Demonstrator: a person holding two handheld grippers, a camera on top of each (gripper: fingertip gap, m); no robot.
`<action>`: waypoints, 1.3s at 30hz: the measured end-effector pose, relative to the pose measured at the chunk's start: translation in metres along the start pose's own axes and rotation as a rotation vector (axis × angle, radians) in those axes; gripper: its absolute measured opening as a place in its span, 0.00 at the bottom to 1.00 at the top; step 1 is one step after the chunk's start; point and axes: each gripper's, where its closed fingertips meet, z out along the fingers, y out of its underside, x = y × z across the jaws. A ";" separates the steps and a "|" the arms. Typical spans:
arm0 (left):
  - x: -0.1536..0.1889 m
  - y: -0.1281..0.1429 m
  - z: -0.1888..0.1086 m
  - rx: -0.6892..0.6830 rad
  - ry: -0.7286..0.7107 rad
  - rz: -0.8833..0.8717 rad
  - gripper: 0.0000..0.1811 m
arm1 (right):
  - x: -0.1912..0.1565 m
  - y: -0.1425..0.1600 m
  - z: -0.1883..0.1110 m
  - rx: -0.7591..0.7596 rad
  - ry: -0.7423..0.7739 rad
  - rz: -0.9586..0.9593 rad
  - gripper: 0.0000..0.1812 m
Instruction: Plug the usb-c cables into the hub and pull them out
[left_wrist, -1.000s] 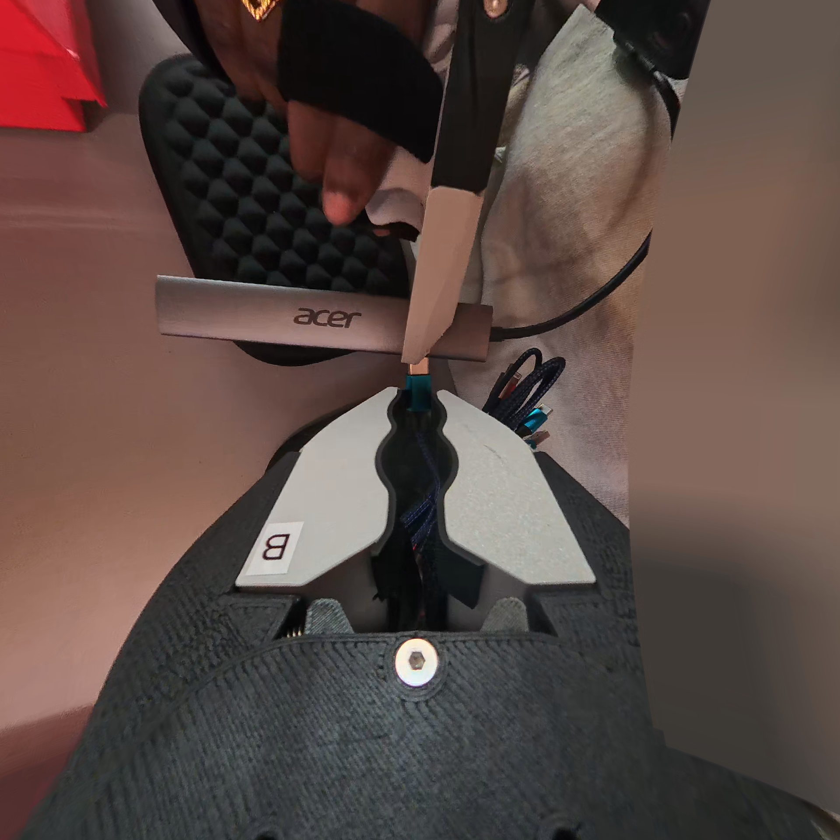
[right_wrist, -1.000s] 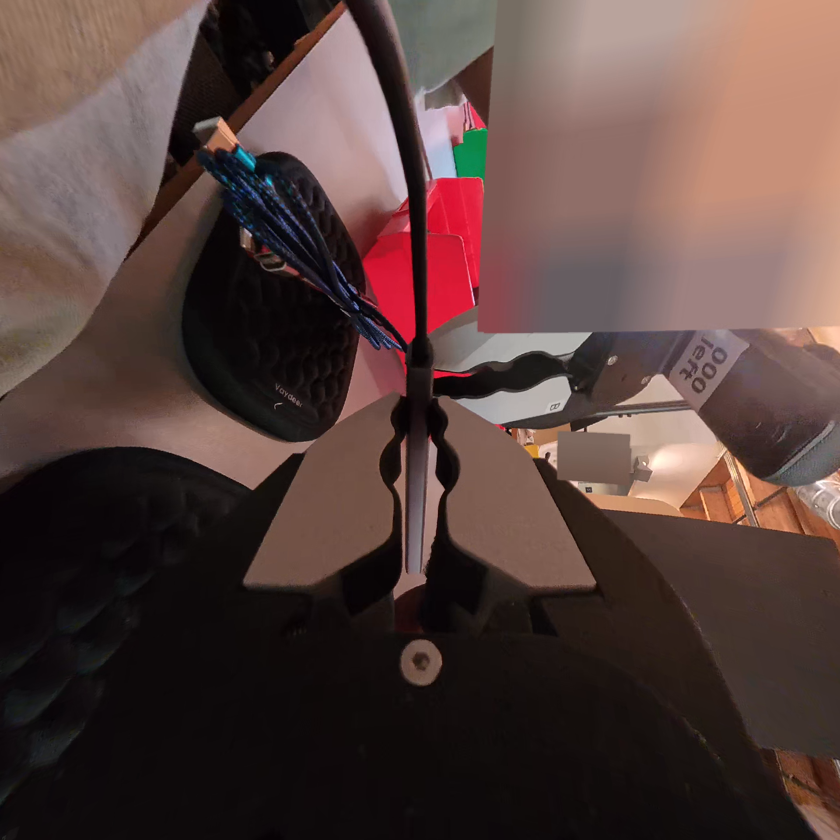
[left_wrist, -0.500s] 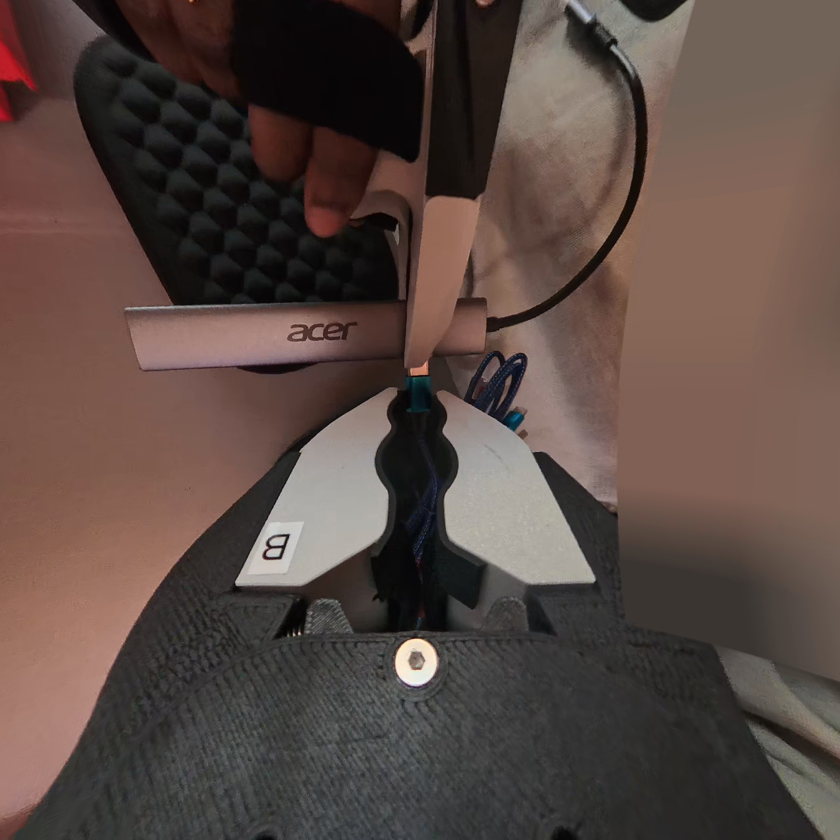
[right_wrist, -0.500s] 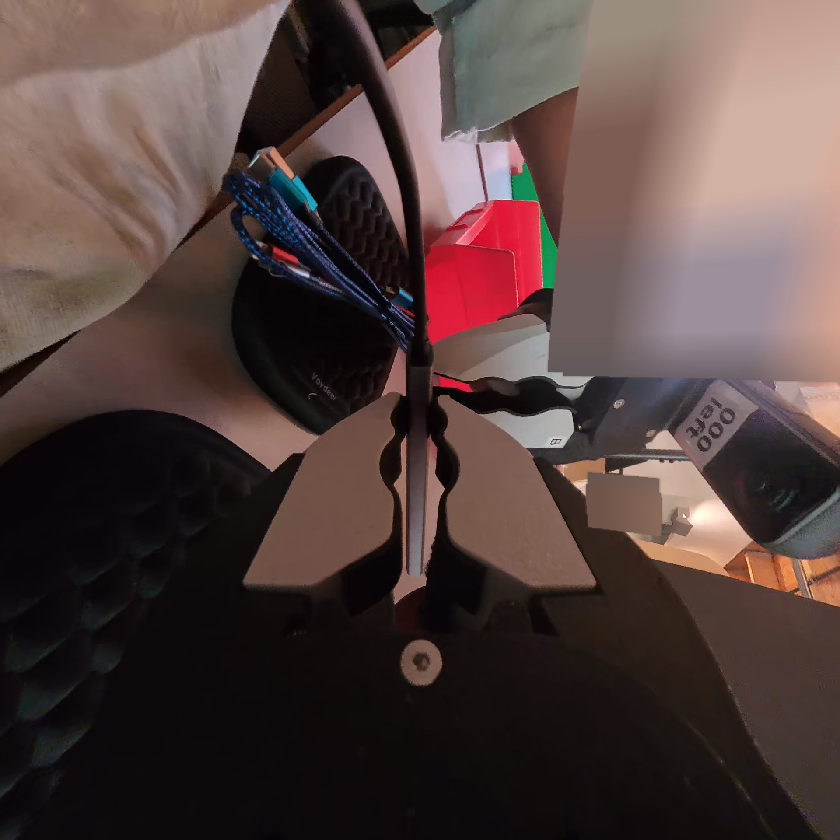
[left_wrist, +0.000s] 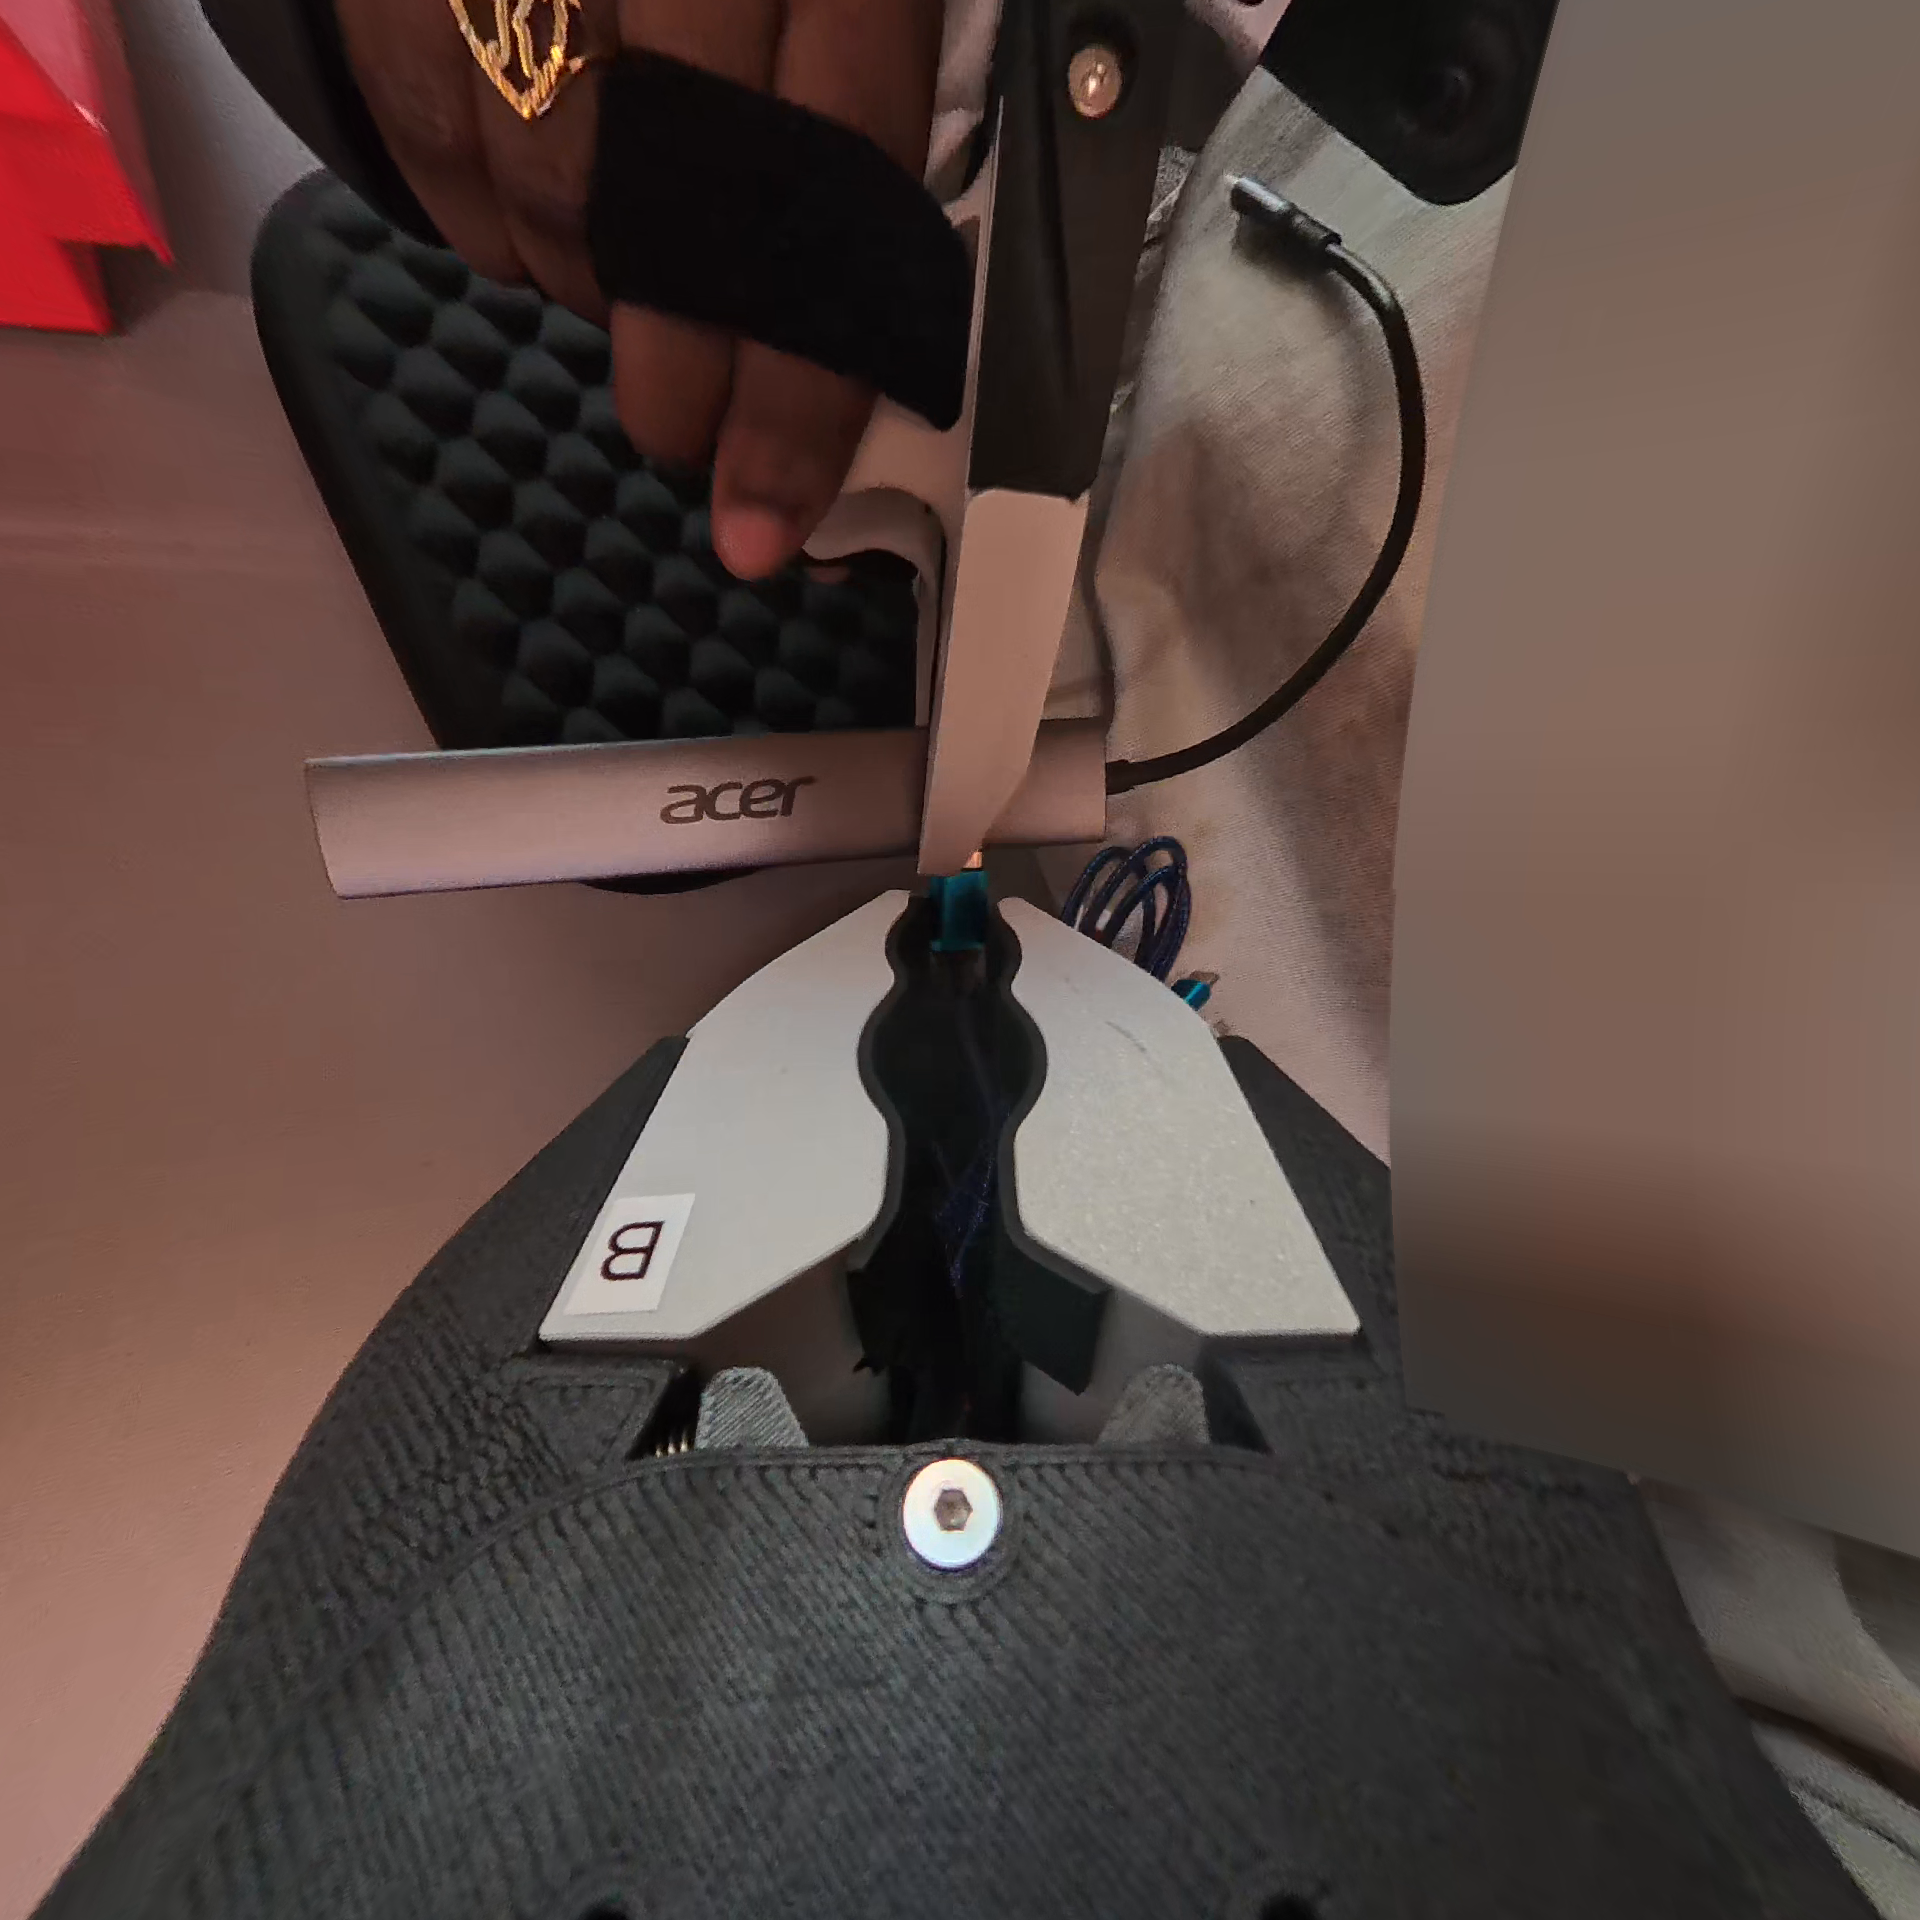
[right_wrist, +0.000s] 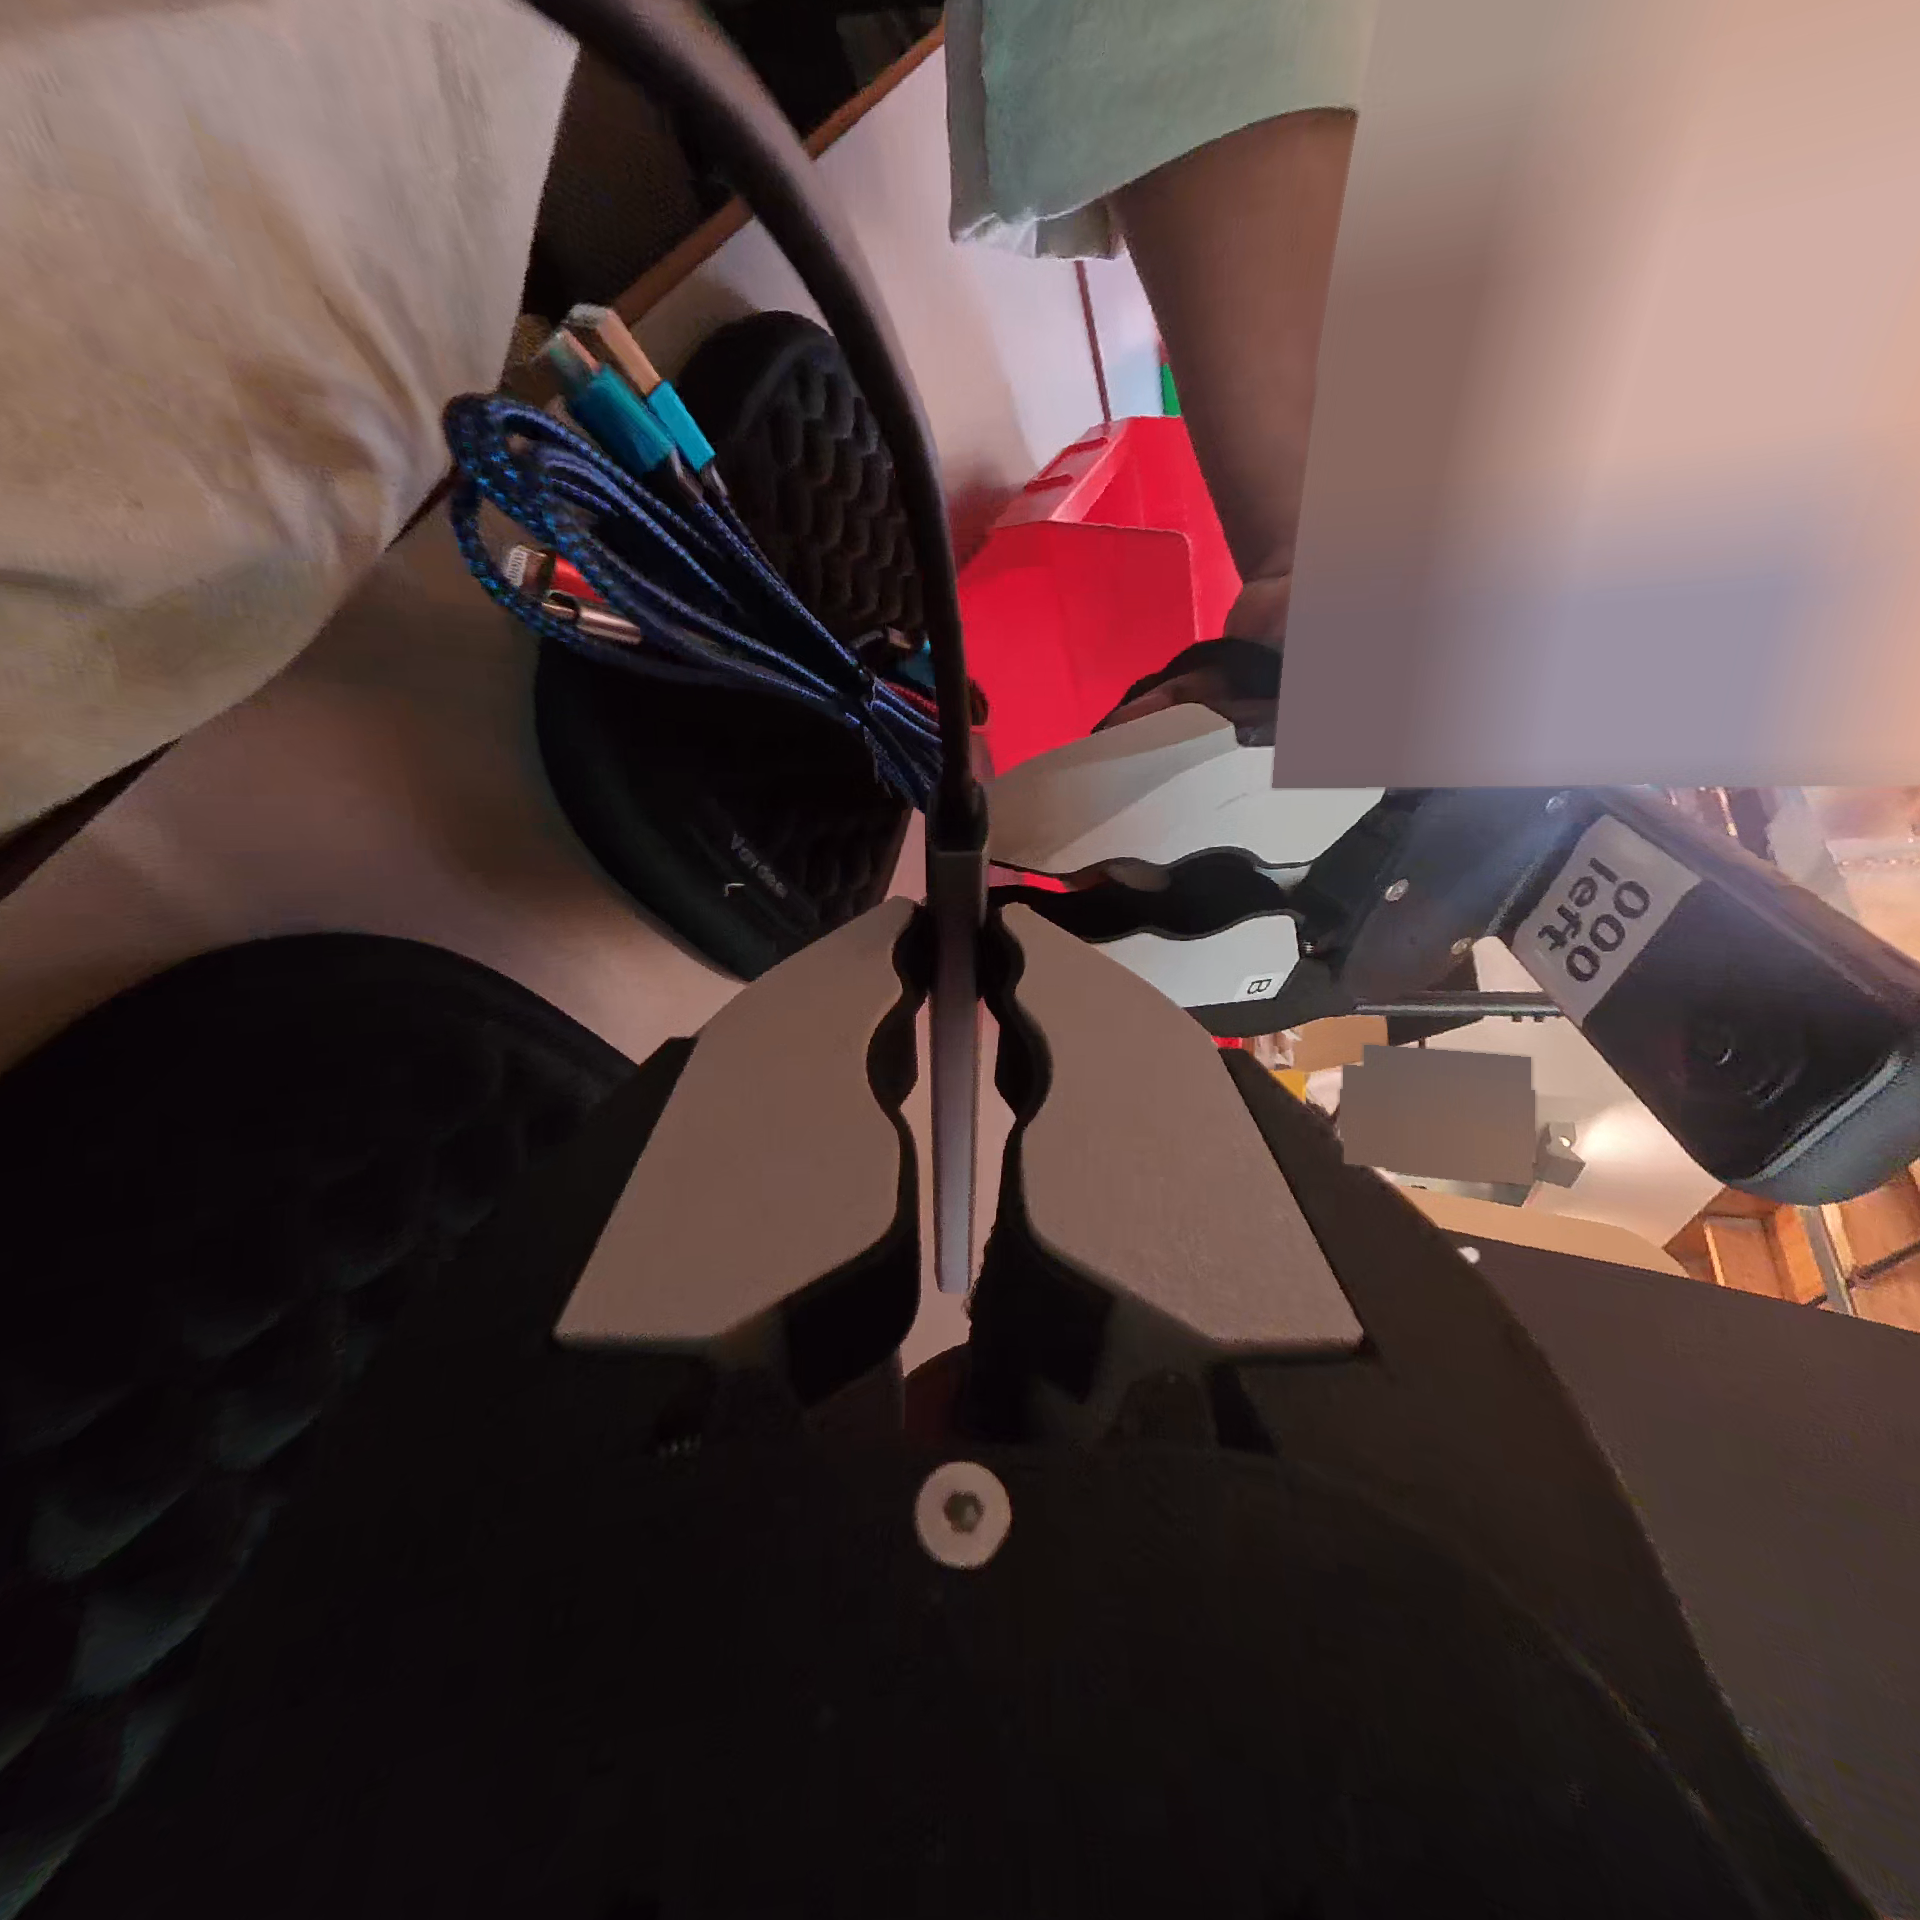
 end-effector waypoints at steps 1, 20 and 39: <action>-0.001 0.001 0.002 0.002 -0.006 -0.010 0.04 | -0.002 0.001 0.001 -0.008 -0.004 0.003 0.05; -0.014 -0.034 -0.077 0.608 -0.699 0.205 0.24 | 0.028 0.038 -0.021 -0.133 0.285 0.086 0.05; -0.005 -0.038 -0.007 0.356 -0.885 0.555 0.02 | 0.039 0.030 -0.040 -0.056 0.383 0.080 0.10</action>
